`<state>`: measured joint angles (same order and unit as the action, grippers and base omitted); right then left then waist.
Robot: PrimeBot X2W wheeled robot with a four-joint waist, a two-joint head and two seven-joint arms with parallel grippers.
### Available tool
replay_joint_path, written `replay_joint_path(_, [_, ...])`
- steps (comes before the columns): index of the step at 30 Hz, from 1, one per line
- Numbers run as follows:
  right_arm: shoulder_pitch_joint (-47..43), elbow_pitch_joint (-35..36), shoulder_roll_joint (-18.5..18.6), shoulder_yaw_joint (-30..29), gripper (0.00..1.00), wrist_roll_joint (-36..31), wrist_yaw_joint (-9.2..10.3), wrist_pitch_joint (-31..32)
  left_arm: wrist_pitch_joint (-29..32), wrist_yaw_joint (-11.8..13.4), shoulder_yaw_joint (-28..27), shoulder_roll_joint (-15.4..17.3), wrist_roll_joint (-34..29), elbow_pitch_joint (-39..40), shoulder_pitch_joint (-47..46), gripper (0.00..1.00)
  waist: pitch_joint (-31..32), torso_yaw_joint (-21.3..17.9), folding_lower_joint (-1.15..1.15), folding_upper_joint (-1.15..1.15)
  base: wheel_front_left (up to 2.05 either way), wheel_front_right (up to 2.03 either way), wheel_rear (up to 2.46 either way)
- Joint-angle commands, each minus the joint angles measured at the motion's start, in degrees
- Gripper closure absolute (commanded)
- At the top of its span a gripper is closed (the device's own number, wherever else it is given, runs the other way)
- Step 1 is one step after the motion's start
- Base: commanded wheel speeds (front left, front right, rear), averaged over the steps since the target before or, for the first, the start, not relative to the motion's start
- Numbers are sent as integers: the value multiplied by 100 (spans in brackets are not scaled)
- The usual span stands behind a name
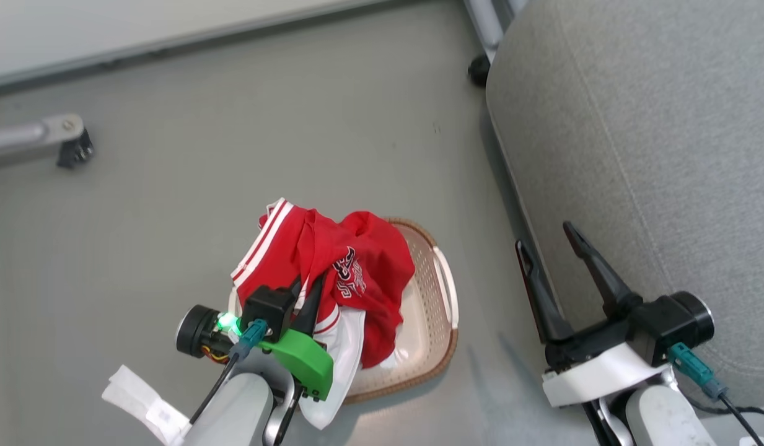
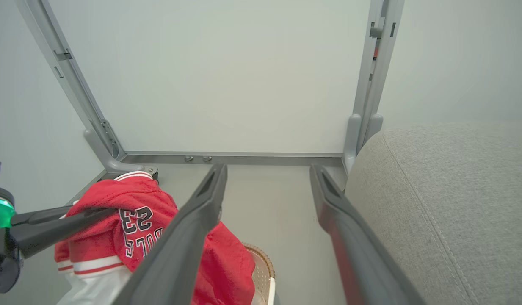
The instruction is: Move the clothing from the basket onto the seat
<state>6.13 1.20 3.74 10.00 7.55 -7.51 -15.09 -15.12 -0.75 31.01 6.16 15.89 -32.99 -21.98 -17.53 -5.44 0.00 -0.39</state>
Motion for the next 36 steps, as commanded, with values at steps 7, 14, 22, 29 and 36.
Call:
replay_joint_path(7, [-577,-88,19,35,0,56,4,-11,-5,-126,-471,-155,-97,616,596,100,1536,11,0,39,0,0,0])
replay_joint_path(14, [-843,-62,30,59,0,46,4,-11,-6,-249,-741,-264,-141,1170,781,100,1732,-4,0,39,0,0,0])
replay_joint_path(22, [-846,-15,52,147,0,14,4,-11,-5,-375,-793,-316,-83,1578,807,100,1766,-55,0,39,0,0,0])
replay_joint_path(29, [-588,-91,141,496,0,-157,4,-12,-5,-433,-471,-329,113,1744,555,100,1681,-59,0,39,0,0,0])
replay_joint_path(36, [-67,-491,122,1180,0,-142,4,-12,-5,-335,217,-327,461,1796,229,100,1609,-19,0,39,0,0,0])
